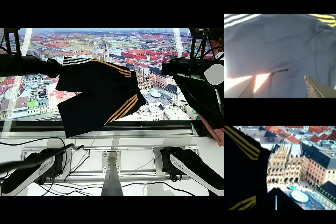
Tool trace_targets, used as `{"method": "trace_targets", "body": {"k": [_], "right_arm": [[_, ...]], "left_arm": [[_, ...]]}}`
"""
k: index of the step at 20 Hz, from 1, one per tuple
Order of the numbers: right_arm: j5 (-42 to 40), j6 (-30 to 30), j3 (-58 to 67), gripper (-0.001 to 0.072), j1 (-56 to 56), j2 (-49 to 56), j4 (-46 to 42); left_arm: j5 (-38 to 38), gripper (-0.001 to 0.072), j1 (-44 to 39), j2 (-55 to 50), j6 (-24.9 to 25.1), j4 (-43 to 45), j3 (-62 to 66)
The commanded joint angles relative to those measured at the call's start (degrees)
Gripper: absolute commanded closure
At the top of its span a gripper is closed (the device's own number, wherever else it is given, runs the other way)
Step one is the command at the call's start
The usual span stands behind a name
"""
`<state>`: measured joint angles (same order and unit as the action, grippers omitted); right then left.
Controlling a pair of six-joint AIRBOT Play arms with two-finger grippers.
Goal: Fold the clothes and pants, and hang the long-sleeved shirts on hangers.
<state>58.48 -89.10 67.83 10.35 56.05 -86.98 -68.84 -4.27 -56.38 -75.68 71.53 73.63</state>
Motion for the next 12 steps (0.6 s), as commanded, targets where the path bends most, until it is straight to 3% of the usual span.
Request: {"method": "trace_targets", "body": {"k": [1, 10, 11, 12], "right_arm": [[0.02, -0.02, -0.02, 0.0687, 0.04, -0.04, 0.00], [-0.02, -0.02, -0.02, 0.0687, 0.04, -0.04, 0.02], [-0.04, -0.04, -0.02, 0.0687, 0.04, -0.04, 0.09], [-0.04, -0.04, -0.02, 0.0687, 0.04, -0.04, 0.17]], "left_arm": [[0.00, 0.0025, 0.04, 0.04, 0.00, 0.00, 0.04], [0.59, 0.0022, 0.04, 0.04, 1.20, 0.07, 0.04], [3.85, 0.0022, 0.09, 0.04, 4.61, 0.04, 0.04], [6.86, 0.0022, 0.09, 0.04, 4.22, -0.02, 0.04]]}}
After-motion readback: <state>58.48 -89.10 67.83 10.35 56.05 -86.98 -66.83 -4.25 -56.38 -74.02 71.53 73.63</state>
